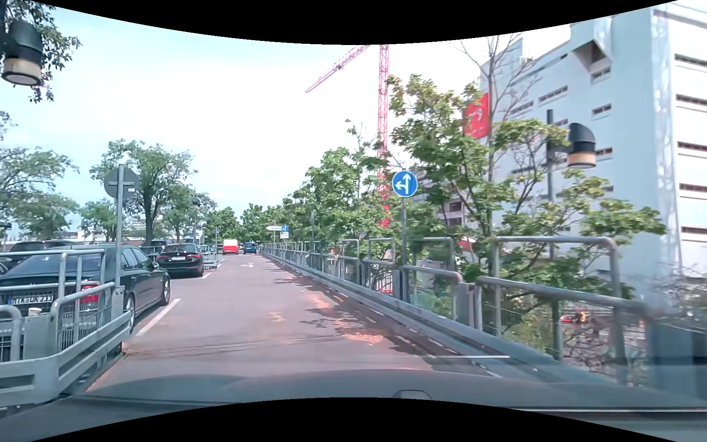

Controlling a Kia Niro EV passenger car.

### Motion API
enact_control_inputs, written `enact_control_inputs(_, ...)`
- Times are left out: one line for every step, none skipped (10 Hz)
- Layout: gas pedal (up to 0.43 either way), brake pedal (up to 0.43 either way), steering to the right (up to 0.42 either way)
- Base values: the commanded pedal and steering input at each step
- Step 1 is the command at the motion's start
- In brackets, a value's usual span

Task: Follow the waypoints while adhering to traffic rules and regulations

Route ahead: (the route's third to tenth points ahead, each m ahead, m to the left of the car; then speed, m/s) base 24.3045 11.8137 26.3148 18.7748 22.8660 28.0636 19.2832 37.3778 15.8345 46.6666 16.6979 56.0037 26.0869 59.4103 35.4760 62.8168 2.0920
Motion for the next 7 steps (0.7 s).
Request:
enact_control_inputs(0.000,0.000,-0.555)
enact_control_inputs(0.000,0.000,-0.508)
enact_control_inputs(0.000,0.000,-0.456)
enact_control_inputs(0.000,0.000,-0.426)
enact_control_inputs(0.000,0.000,-0.389)
enact_control_inputs(0.000,0.000,-0.356)
enact_control_inputs(0.000,0.000,-0.325)
